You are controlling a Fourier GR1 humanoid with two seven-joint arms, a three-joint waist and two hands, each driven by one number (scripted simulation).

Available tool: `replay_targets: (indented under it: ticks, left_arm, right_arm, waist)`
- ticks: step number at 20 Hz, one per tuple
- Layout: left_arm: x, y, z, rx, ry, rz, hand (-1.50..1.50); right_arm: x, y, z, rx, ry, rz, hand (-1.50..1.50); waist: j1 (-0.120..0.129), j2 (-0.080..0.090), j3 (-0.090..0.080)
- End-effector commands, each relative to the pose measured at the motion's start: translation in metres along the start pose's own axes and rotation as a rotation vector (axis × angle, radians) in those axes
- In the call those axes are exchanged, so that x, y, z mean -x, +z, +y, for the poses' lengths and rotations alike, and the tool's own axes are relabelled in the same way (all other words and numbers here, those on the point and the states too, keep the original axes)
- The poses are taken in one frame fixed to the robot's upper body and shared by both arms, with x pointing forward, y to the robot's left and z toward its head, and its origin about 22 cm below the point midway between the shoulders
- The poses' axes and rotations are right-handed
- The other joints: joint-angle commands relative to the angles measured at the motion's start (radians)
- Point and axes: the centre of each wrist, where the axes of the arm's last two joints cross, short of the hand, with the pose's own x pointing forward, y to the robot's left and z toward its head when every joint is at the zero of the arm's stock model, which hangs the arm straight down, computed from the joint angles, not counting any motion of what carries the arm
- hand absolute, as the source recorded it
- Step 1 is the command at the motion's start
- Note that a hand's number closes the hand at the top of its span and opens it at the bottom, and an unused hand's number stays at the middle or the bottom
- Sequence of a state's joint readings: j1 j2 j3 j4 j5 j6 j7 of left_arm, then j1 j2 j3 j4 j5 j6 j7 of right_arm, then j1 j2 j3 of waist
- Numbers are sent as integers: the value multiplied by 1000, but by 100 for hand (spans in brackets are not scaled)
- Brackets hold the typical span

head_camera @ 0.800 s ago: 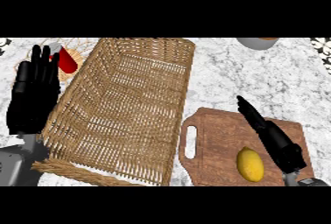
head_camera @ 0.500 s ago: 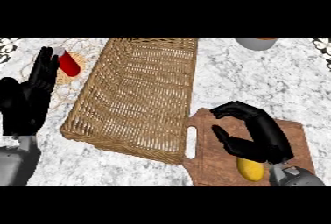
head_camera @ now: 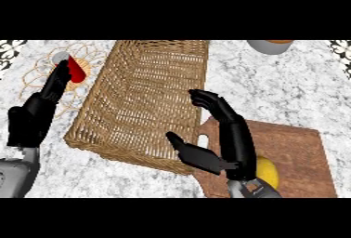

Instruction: Pick the lemon from the cutting board and place it in the basket

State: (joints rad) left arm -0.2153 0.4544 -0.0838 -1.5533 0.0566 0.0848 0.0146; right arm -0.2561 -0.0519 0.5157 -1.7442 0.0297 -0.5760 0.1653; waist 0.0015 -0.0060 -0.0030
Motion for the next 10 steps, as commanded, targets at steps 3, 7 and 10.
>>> replay_targets:
  ticks: [3,7,10]
  left_arm:
    - [6,5,10,-14,-26,23,0]
    - [10,8,9,-15,-34,43,0]
    - [8,6,16,-21,-37,36,0]
  right_arm:
    - [-4,-31,-40,149,465,13,-150]
    - [-15,-50,-76,83,808,187,-150]
    - [-28,-47,-83,-100,1024,324,-150]
  waist:
    - [-29,-16,-10]
    - [-38,-22,-15]
    - [-41,-23,-14]
